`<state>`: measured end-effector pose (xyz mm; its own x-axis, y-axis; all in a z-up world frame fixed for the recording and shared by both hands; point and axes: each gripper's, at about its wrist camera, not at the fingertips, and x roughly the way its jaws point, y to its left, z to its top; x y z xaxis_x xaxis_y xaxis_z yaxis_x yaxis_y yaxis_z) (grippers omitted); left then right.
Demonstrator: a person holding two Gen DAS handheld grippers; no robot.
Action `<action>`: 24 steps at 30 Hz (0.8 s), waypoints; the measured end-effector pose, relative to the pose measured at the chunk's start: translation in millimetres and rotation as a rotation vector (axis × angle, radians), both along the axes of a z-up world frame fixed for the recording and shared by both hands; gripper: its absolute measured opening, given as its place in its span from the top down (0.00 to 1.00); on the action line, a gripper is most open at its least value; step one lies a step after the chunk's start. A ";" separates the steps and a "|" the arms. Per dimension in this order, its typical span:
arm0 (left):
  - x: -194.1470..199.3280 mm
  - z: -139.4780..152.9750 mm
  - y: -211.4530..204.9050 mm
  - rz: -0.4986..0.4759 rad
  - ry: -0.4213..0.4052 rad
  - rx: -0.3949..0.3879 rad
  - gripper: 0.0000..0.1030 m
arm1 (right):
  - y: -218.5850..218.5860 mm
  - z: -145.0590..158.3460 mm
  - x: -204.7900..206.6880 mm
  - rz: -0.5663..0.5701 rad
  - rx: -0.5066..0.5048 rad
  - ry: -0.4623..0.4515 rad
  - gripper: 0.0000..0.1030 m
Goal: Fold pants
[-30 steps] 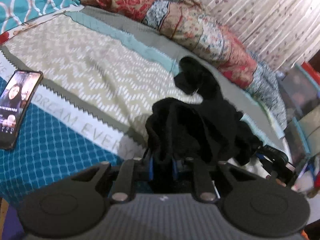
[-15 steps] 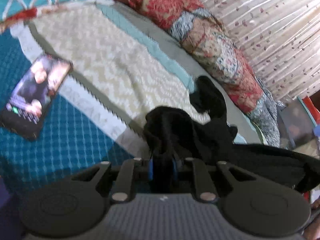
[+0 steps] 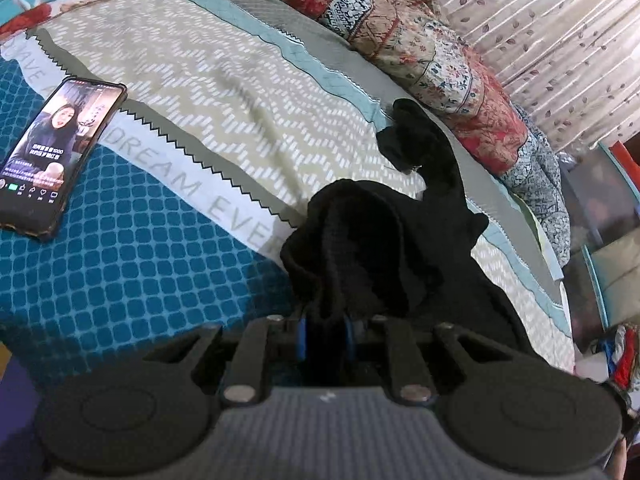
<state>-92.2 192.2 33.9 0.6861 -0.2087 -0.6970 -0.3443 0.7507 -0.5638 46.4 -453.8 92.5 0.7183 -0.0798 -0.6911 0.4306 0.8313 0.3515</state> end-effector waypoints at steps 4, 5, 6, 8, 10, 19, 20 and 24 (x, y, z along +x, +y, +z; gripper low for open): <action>8.5 2.9 -4.3 -0.011 0.026 0.029 0.85 | -14.5 -3.1 -37.9 -0.049 0.055 -0.119 0.15; 10.5 3.5 -4.9 -0.012 0.028 0.032 0.85 | -12.0 0.1 -51.9 -0.017 0.025 -0.154 0.15; 13.0 3.9 -5.4 -0.013 0.032 0.034 0.84 | -7.8 1.6 -57.7 0.022 -0.015 -0.162 0.15; 17.3 4.4 -7.5 -0.015 0.045 0.036 0.83 | 0.4 -7.7 -63.4 0.096 -0.092 -0.133 0.15; 20.8 4.7 -11.3 -0.024 0.056 0.044 0.82 | 14.2 -24.0 -76.2 0.140 -0.114 -0.084 0.15; 15.7 14.9 -20.5 -0.019 0.056 0.100 0.83 | 22.0 -10.6 -64.7 0.177 -0.139 -0.121 0.73; 14.9 14.1 -19.4 -0.009 0.063 0.094 0.83 | 15.2 6.7 -57.5 0.149 -0.166 -0.168 0.73; 15.6 10.9 -21.4 0.017 0.091 0.093 0.83 | -17.3 53.8 4.8 0.043 -0.202 -0.272 0.71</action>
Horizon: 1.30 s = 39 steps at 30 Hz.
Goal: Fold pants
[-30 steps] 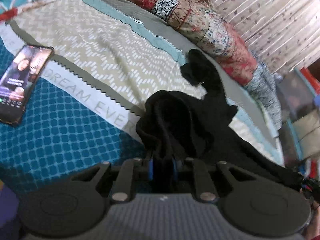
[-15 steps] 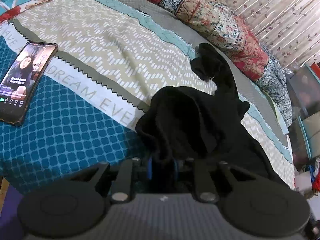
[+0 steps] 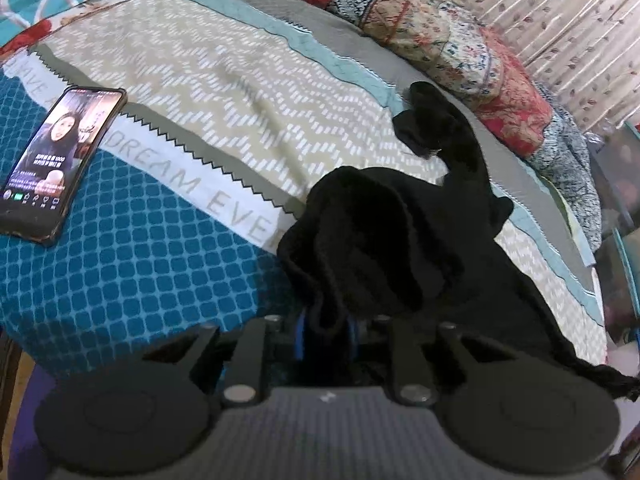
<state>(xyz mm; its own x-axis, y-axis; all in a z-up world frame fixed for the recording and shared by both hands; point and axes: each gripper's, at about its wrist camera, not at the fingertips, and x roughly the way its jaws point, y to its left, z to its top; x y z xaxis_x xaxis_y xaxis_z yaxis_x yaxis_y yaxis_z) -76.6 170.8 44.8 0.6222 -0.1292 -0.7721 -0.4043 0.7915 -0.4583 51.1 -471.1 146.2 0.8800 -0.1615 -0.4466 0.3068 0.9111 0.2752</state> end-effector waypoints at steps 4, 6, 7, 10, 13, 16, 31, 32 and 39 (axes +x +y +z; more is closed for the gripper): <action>-1.5 4.9 -3.6 0.005 -0.014 0.015 0.83 | -26.2 3.3 44.0 -0.104 -0.021 0.010 0.38; -1.7 4.3 -3.3 0.005 -0.008 0.014 0.83 | -35.5 -16.2 28.1 -0.112 0.039 0.002 0.39; -0.6 3.1 -3.4 0.004 0.001 0.016 0.83 | -37.1 -25.0 17.7 -0.116 0.077 0.000 0.39; 6.5 -0.6 -3.8 -0.007 0.040 0.028 0.83 | -36.6 -54.8 -27.7 -0.129 0.167 -0.001 0.38; 12.3 0.3 -6.2 -0.020 0.045 0.044 0.82 | -25.8 -76.7 -74.4 -0.142 0.219 0.029 0.27; 16.5 -1.6 -8.7 -0.035 0.056 0.059 0.82 | -10.5 -91.0 -106.6 -0.153 0.236 0.039 0.14; 12.7 -4.1 -4.5 -0.004 0.078 0.035 0.82 | -22.5 -21.3 46.4 -0.065 -0.195 0.086 0.65; 12.2 -2.9 -5.5 -0.002 0.076 0.038 0.82 | -28.6 -18.7 65.8 -0.052 -0.192 0.123 0.46; 15.0 -6.5 -6.8 -0.020 0.105 0.056 0.80 | -51.3 -62.2 44.3 -0.064 0.036 0.127 0.38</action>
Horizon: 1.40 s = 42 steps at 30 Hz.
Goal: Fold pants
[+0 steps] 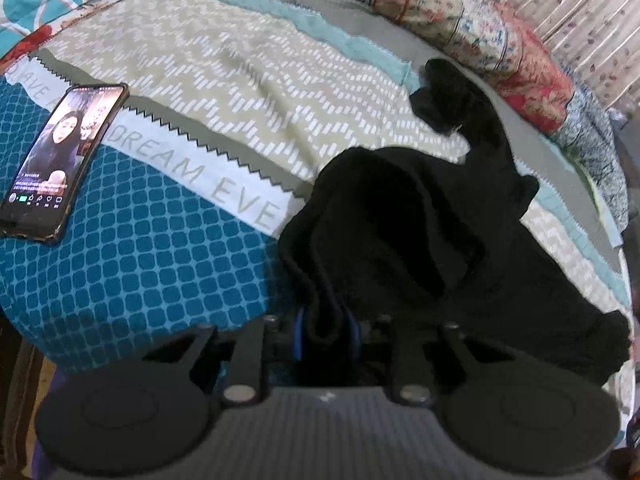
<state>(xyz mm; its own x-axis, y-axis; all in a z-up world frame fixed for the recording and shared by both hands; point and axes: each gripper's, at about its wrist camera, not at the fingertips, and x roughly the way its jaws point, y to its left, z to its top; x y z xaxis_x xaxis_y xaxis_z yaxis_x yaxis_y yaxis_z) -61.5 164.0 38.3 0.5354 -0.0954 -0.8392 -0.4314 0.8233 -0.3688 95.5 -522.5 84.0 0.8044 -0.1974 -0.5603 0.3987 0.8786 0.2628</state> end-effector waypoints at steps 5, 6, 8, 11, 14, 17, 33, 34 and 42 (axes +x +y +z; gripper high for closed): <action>3.2 1.5 2.5 0.004 -0.005 -0.004 0.80 | -7.1 -27.4 -14.2 -0.078 0.199 -0.011 0.38; 3.3 1.1 2.1 0.003 -0.003 -0.003 0.80 | -6.6 -27.5 -13.2 -0.084 0.227 -0.018 0.38; 3.8 -0.1 1.6 0.001 0.005 0.004 0.80 | -9.9 -32.4 -5.3 -0.098 0.268 -0.010 0.38; 4.0 0.3 0.3 0.004 0.007 0.009 0.81 | -8.0 -42.5 14.1 -0.108 0.265 0.047 0.56; 3.3 3.6 -1.8 -0.008 -0.002 0.027 0.83 | 5.2 -45.0 26.9 -0.107 0.204 0.115 0.93; 1.3 7.5 -1.2 -0.030 -0.017 0.037 0.84 | 5.5 -18.2 -2.3 -0.178 0.097 0.011 0.93; -43.8 43.5 21.9 -0.054 -0.209 0.170 0.64 | 33.5 4.0 -159.8 -0.491 -0.009 0.008 0.44; -42.5 52.7 17.4 -0.074 -0.248 0.219 0.64 | 45.2 9.1 -155.1 -0.464 -0.029 -0.002 0.44; 43.8 27.8 -109.2 -0.585 -0.366 0.561 0.46 | 133.8 -0.2 -91.8 -0.125 0.093 0.030 0.43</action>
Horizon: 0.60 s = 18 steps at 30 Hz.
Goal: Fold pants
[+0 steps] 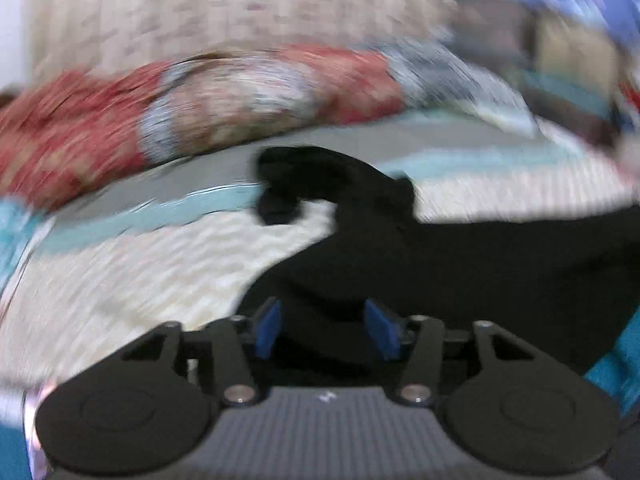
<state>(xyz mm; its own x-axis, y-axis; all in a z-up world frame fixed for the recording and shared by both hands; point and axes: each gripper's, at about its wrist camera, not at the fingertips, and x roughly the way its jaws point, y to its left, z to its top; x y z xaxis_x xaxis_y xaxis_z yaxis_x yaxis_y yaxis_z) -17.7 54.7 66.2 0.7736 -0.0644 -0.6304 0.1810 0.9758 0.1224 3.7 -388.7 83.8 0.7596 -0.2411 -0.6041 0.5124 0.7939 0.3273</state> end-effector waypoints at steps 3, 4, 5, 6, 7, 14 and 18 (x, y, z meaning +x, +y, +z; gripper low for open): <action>30.8 -36.6 -37.0 -0.082 0.021 0.121 0.45 | 34.3 -4.5 24.5 0.137 0.042 0.025 0.43; 39.2 -48.4 -43.7 -0.086 0.027 0.171 0.58 | 43.5 -1.9 32.4 0.180 0.045 0.033 0.43; 43.9 -58.8 -43.7 -0.088 0.035 0.200 0.72 | 55.4 2.0 43.5 0.235 0.043 0.040 0.43; 47.4 -62.8 -38.3 -0.088 0.045 0.195 0.80 | 65.7 5.5 55.0 0.288 0.038 0.046 0.43; 48.4 -57.4 -30.0 -0.066 0.036 0.157 0.83 | 77.6 10.6 67.2 0.345 0.029 0.054 0.43; -19.9 21.9 127.7 0.376 -0.200 -0.282 0.86 | 194.5 70.7 163.7 0.777 -0.132 -0.010 0.37; -48.0 10.0 192.7 0.563 -0.181 -0.412 0.96 | 275.4 81.3 230.5 0.930 -0.198 -0.052 0.34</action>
